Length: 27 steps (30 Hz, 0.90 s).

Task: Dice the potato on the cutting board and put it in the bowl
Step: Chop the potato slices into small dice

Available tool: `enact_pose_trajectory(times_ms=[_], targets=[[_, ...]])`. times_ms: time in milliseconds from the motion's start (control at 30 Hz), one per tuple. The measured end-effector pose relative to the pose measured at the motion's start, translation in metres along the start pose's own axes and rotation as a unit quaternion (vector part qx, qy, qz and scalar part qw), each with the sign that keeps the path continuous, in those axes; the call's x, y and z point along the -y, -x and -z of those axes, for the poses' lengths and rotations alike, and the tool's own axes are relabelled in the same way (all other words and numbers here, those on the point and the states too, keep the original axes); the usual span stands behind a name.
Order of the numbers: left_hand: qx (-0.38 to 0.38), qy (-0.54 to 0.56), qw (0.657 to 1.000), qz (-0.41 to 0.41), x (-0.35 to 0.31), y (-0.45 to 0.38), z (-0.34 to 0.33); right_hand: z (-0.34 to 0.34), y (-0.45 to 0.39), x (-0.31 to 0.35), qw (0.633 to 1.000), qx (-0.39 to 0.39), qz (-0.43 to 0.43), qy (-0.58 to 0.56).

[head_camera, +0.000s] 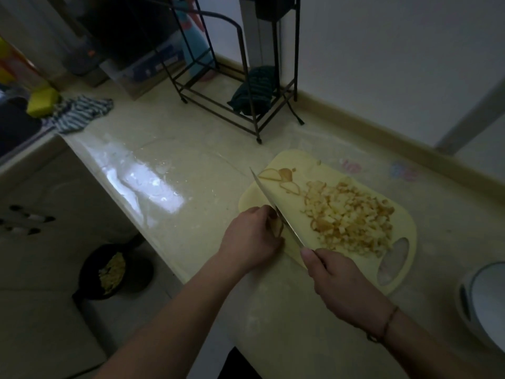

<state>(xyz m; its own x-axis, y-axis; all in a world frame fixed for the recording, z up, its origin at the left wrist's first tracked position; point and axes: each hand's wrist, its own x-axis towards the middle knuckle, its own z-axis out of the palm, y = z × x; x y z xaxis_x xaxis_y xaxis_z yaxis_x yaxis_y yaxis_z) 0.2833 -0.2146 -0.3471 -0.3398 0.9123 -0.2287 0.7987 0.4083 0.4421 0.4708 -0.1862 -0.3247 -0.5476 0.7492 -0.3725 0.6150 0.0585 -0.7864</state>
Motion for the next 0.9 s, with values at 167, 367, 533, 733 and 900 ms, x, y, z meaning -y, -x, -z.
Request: enact_pose_trajectory(times_ms=[167,367,533,733,900], targets=[[-0.022,0.021,0.999,-0.019,0.008,-0.003,0.000,0.005,-0.004,0.001,1.000,0.005,-0.010,0.001],[-0.057,0.057,0.996,-0.045,0.014,-0.005,-0.010,0.004,0.000,-0.001,1.000,0.005,-0.022,-0.001],[-0.145,0.012,0.957,-0.250,0.033,0.000,-0.006,0.008,0.005,0.002,0.999,-0.013,-0.025,-0.030],[-0.161,-0.017,0.917,-0.365,0.039,-0.012,-0.004,0.003,0.012,0.006,0.999,-0.002,-0.021,-0.049],[-0.147,-0.034,0.915,-0.375,0.043,-0.018,-0.005,0.004,0.019,0.001,0.999,0.007,-0.019,-0.037]])
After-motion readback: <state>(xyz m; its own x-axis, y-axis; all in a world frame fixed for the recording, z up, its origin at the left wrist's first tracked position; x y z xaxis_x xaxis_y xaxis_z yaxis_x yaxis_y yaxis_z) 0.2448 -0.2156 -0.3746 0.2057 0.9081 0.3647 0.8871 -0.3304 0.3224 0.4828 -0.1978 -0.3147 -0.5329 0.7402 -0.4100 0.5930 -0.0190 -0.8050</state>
